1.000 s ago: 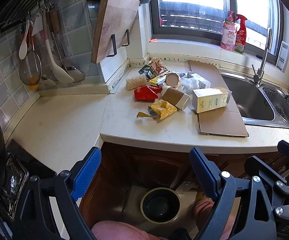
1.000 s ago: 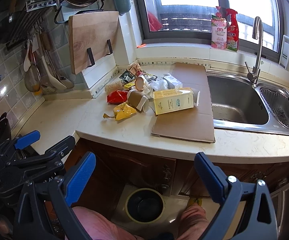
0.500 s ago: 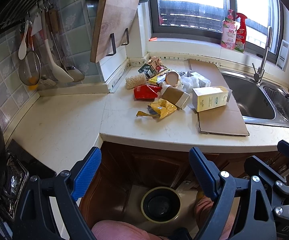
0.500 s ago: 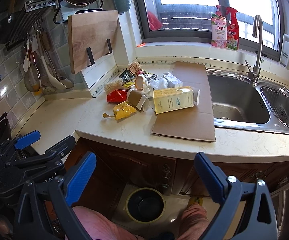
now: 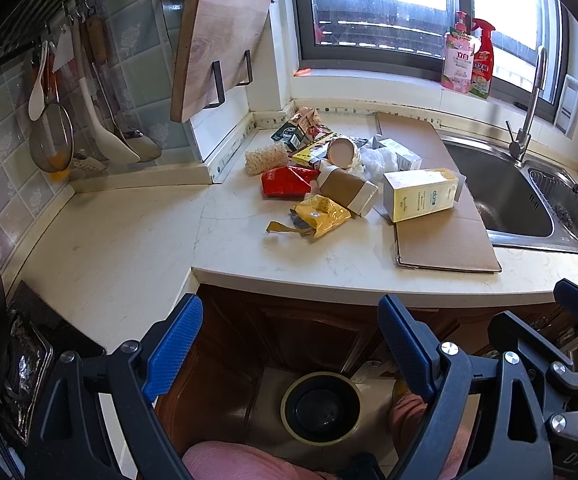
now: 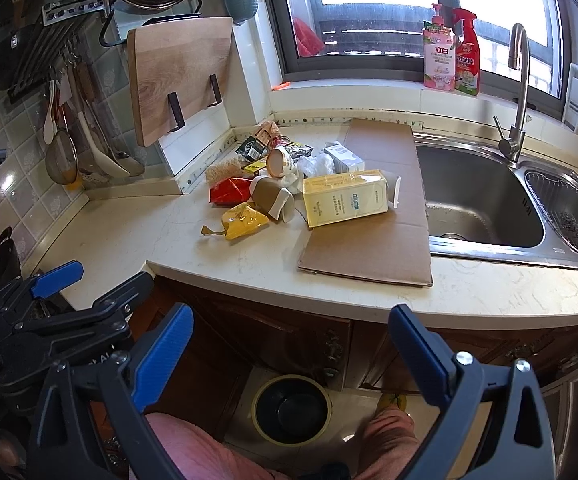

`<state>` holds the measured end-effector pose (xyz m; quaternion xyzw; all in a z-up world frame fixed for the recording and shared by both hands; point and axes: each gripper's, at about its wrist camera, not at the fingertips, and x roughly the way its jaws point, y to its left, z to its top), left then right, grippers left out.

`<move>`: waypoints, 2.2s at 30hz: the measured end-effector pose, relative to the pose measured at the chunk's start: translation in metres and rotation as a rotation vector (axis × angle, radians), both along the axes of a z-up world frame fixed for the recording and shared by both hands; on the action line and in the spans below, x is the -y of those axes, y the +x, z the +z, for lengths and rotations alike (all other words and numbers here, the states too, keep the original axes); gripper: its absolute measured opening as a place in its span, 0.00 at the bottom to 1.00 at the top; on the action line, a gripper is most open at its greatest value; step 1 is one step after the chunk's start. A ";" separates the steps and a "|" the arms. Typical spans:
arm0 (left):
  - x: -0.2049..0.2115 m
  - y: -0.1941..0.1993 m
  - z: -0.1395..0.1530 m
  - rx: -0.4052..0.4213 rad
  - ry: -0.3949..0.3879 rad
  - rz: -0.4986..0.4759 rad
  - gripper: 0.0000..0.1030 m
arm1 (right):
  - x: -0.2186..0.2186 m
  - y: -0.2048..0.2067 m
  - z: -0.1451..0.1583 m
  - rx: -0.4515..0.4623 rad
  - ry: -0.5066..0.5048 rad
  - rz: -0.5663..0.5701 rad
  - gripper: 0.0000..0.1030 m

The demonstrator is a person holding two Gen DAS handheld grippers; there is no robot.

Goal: Collect trash
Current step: 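Grasp the yellow snack bag with the left gripper while the right gripper grasps the yellow carton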

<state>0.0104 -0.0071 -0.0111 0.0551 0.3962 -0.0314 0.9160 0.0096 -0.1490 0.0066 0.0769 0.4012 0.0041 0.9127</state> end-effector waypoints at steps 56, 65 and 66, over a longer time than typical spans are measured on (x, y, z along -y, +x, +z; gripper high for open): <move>0.054 0.242 -0.059 -0.354 -0.071 -0.297 0.64 | 0.080 0.247 -0.094 -0.256 -0.250 0.768 0.63; 0.037 0.242 -0.081 -0.402 -0.054 -0.257 0.65 | 0.075 0.226 -0.087 -0.194 -0.230 0.749 0.58; 0.038 0.242 -0.084 -0.403 -0.045 -0.262 0.65 | 0.075 0.224 -0.086 -0.189 -0.224 0.742 0.58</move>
